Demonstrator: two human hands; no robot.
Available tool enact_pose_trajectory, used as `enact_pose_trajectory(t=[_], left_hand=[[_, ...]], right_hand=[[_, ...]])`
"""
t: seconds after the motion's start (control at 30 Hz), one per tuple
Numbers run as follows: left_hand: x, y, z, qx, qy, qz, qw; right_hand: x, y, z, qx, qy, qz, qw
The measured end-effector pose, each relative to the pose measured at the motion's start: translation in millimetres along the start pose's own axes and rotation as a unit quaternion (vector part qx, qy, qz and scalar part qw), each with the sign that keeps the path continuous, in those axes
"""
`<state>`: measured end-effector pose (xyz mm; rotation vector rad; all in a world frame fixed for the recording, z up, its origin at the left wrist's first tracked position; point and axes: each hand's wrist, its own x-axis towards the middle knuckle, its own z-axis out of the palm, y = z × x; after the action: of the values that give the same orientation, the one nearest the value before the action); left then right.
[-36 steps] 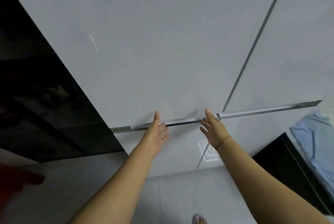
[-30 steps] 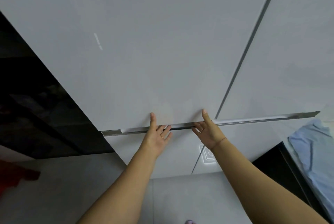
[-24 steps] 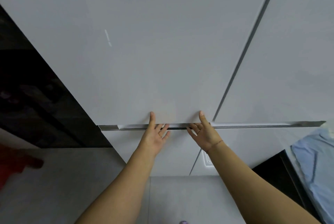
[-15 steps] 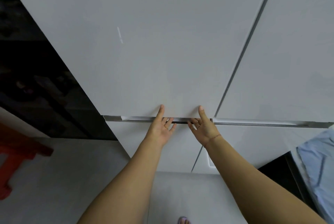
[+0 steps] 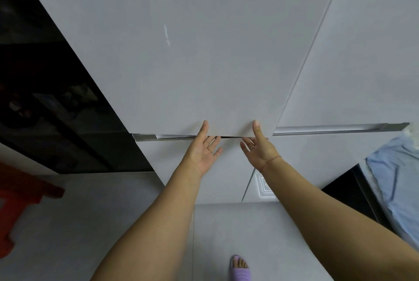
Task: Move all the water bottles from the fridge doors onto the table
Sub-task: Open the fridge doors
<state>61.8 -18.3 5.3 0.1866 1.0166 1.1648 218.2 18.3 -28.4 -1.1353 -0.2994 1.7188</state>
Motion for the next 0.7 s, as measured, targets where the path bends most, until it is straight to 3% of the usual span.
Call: enact_pose_trajectory(t=[0.37, 0.53, 0.7], left_hand=[[-88.1, -20.7, -16.7, 0.173, 0.029, 0.055, 0.983], [-153.3, -34.3, -25.7, 0.288, 0.01, 0.114, 0.951], [-216.1, -48.6, -26.0, 0.374, -0.031, 0.214, 0.902]], right_hand=[[-122.0, 41.2, -44.8, 0.027, -0.048, 0.023, 0.998], [-175.6, 57.2, -52.5, -0.099, -0.071, -0.044, 0.992], [-225.5, 89.2, -51.9, -0.111, -0.058, -0.043, 0.991]])
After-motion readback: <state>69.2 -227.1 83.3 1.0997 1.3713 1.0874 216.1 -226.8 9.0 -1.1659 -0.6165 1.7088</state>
